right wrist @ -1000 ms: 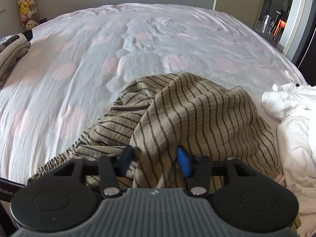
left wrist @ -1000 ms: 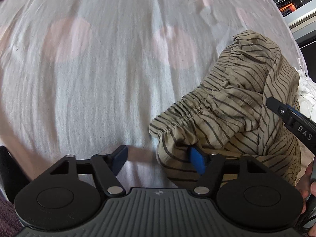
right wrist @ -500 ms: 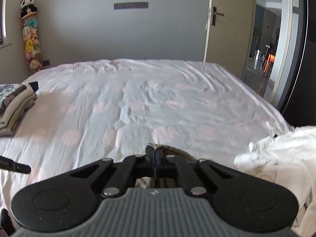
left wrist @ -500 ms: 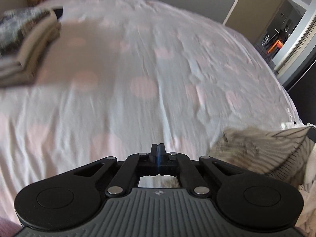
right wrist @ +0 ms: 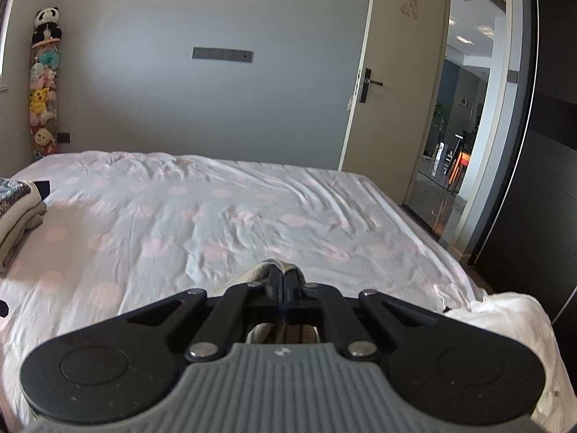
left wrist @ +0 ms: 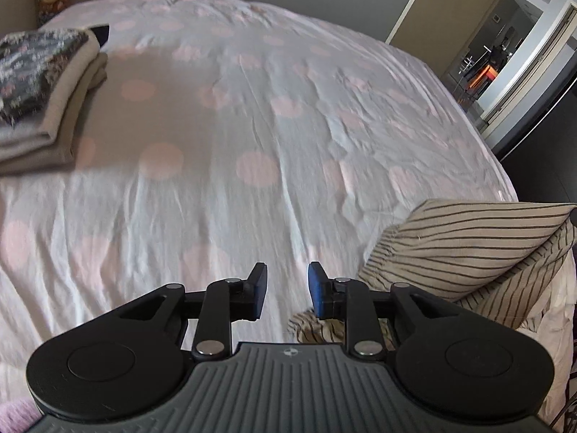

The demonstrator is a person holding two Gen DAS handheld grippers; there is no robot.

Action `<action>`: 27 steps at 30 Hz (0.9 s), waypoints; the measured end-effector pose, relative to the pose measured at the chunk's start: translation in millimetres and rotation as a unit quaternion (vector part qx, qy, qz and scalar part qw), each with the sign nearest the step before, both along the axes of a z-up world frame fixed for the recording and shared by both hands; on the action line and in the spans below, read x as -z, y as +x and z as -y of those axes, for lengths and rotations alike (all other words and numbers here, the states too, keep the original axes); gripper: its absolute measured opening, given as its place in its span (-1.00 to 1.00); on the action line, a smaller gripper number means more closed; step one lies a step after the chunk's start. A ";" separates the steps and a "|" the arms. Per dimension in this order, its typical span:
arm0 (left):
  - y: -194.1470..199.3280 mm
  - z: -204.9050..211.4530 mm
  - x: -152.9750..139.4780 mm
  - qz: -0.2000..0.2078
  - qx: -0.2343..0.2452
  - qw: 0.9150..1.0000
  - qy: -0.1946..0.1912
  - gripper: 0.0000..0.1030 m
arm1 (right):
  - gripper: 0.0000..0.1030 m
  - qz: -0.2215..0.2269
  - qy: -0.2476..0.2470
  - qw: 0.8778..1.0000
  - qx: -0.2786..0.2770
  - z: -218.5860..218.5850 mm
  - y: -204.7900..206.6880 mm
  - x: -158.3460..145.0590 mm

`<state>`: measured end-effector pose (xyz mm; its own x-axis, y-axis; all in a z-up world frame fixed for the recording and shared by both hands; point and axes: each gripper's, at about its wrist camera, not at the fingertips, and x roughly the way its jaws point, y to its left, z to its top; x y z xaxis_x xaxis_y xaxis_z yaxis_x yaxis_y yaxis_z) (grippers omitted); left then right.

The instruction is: Fold clothes

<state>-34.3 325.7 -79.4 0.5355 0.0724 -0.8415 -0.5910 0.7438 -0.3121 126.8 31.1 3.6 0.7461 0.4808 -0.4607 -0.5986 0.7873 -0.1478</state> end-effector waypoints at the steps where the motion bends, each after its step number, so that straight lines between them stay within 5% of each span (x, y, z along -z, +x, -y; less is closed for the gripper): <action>1: -0.6 4.5 9.7 -0.005 -0.002 1.000 -0.013 -0.29 | -0.98 -0.007 -0.008 1.000 0.005 3.8 0.5 8.3; 3: -0.7 14.0 28.5 -0.015 -0.006 0.999 -0.033 -0.07 | -0.98 -0.022 -0.017 0.999 0.015 15.2 2.4 23.6; 12: 16.4 35.8 116.7 -0.053 -0.051 0.990 -0.118 0.00 | -0.98 -0.080 -0.015 0.994 0.070 63.1 9.0 73.1; 13: 16.3 35.9 122.8 -0.049 -0.063 0.989 -0.124 -0.07 | -0.98 -0.087 -0.011 0.994 0.072 65.7 8.1 77.0; 15: 15.9 36.2 128.4 -0.037 -0.069 0.989 -0.124 -0.51 | -0.98 -0.095 -0.007 0.993 0.074 69.8 5.1 83.8; 16: 15.6 36.5 127.4 -0.034 -0.066 0.990 -0.118 -0.80 | -0.98 -0.098 -0.006 0.992 0.073 71.8 2.8 87.1; 18: 14.8 35.7 121.6 -0.028 -0.059 0.993 -0.102 -0.97 | -0.98 -0.103 -0.004 0.992 0.073 74.7 -1.1 92.2; 22: 12.1 16.9 85.1 0.007 -0.063 0.996 -0.059 -1.00 | -0.98 -0.099 0.010 0.992 0.074 73.6 3.8 86.8; 27: 14.0 -20.3 0.7 0.066 -0.064 0.995 0.043 -1.00 | -0.98 -0.057 0.032 0.996 0.061 66.7 8.0 54.0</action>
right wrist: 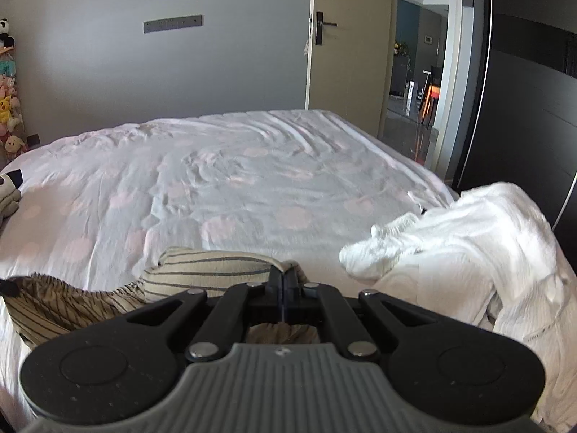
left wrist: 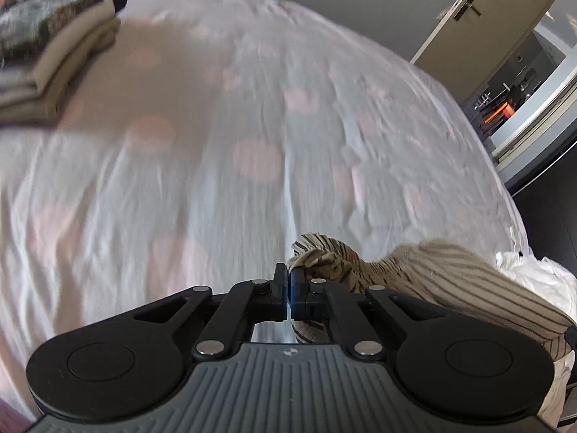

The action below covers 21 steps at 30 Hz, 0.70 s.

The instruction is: Fold clothes

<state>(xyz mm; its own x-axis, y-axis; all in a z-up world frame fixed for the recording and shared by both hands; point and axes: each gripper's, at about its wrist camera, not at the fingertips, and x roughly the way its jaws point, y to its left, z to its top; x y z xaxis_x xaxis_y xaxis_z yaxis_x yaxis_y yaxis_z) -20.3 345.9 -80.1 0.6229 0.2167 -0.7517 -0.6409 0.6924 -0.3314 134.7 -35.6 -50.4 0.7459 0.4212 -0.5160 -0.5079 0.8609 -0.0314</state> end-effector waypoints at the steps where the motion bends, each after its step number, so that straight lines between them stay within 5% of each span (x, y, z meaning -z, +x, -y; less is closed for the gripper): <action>1: -1.1 -7.5 -19.9 0.011 -0.003 1.000 0.027 -1.00 | -0.98 0.009 0.004 1.000 0.000 -0.8 1.1 -7.1; 5: -10.1 -30.7 -87.5 0.044 -0.020 0.992 0.115 -1.00 | -0.98 0.036 0.016 0.999 0.012 -0.1 6.9 -26.5; 9: -14.9 -42.5 -93.6 0.005 -0.003 0.990 0.140 -1.00 | -0.98 0.016 0.000 1.000 0.014 -1.0 9.6 -11.5; 16: -21.2 -34.6 5.0 -0.131 0.054 0.988 0.057 -1.00 | -0.98 -0.108 -0.066 0.991 -0.029 -8.9 -6.0 58.6; 21: -33.0 -27.6 43.7 -0.152 0.057 0.987 0.011 -1.00 | -0.88 -0.146 -0.096 0.983 -0.049 -6.2 -24.3 77.4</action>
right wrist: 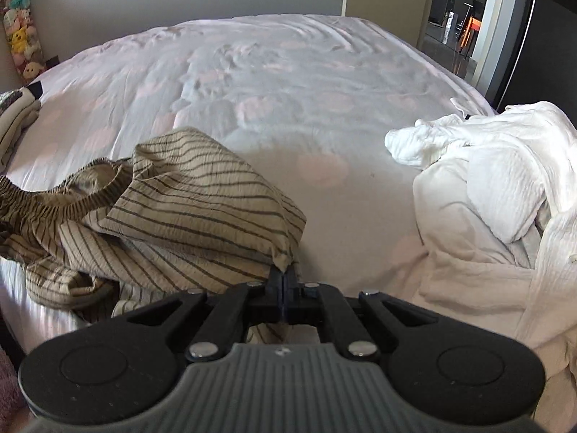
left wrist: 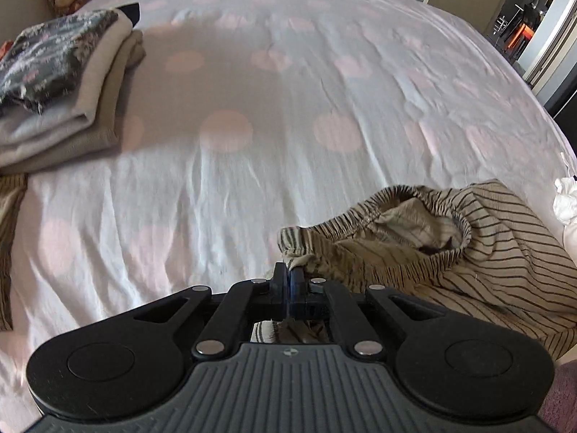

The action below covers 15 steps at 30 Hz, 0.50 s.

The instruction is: Fold clothes

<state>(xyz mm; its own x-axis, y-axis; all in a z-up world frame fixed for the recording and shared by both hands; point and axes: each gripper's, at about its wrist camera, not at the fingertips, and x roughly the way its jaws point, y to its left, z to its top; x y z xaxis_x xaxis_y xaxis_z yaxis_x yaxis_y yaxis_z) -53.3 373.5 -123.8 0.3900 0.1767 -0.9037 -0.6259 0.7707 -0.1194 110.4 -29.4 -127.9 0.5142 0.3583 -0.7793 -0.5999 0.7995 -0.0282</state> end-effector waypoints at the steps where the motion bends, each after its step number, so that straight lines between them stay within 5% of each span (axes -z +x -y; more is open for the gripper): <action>1: -1.3 -1.5 4.1 -0.001 -0.004 1.000 -0.002 -1.00 | -0.85 0.007 -0.002 1.000 0.000 0.6 -2.7 -2.7; 7: -7.5 -10.3 23.3 0.012 -0.042 0.999 -0.016 -0.99 | -0.37 0.083 -0.020 0.996 -0.022 -16.8 -15.7 -33.2; 15: -4.8 -20.7 50.5 0.016 -0.065 0.996 -0.061 -0.97 | -0.31 0.097 -0.018 0.986 -0.135 -108.7 -20.0 -31.7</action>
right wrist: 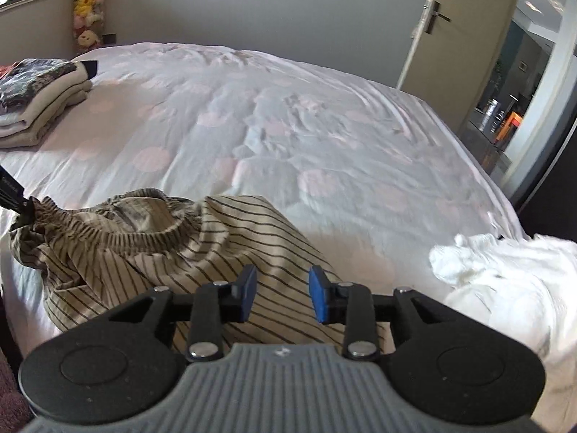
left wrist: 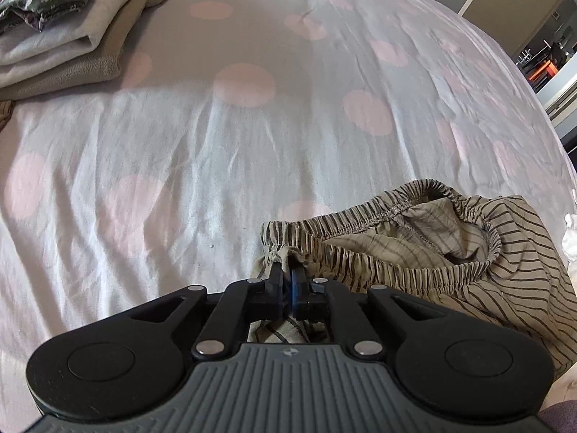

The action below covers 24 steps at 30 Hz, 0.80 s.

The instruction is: Fold clothes

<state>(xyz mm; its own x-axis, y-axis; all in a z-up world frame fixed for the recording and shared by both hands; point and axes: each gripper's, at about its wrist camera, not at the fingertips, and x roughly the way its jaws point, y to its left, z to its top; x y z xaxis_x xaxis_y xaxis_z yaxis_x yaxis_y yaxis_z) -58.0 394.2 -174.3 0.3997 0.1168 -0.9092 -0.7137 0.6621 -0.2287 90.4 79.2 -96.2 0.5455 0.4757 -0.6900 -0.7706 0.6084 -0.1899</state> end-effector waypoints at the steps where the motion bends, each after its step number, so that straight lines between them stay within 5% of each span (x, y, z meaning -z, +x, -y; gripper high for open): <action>1: 0.1 -1.7 2.8 0.001 -0.003 1.000 -0.006 -0.97 | -0.31 -0.002 -0.003 1.000 -0.013 -14.3 0.8 5.0; 13: 4.8 -11.3 23.0 0.014 -0.010 0.999 -0.043 -0.96 | -0.31 -0.044 -0.057 0.994 -0.083 -140.0 30.5 73.6; 15: 5.5 -12.5 24.8 0.016 -0.011 0.999 -0.046 -0.96 | -0.38 -0.052 -0.068 0.993 -0.080 -145.4 35.9 82.9; 16: 5.5 -12.7 24.4 0.020 -0.011 0.999 -0.044 -0.96 | -0.66 -0.056 -0.072 0.993 -0.075 -146.4 38.7 86.8; 17: 5.5 -12.9 23.8 0.023 -0.011 0.999 -0.043 -0.96 | -0.86 -0.061 -0.068 0.994 -0.068 -144.8 41.3 88.2; 24: 2.5 -12.7 -8.0 0.076 0.004 0.997 0.019 -1.00 | -0.90 -0.028 -0.004 0.999 -0.040 -126.7 50.7 39.8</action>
<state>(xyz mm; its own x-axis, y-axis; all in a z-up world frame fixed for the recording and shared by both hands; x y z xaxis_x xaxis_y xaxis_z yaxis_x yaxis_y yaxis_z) -55.6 406.9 -166.3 0.5340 0.1454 -0.8329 -0.6670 0.6779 -0.3093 141.1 205.9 -136.0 0.4667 0.5101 -0.7225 -0.8260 0.5434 -0.1499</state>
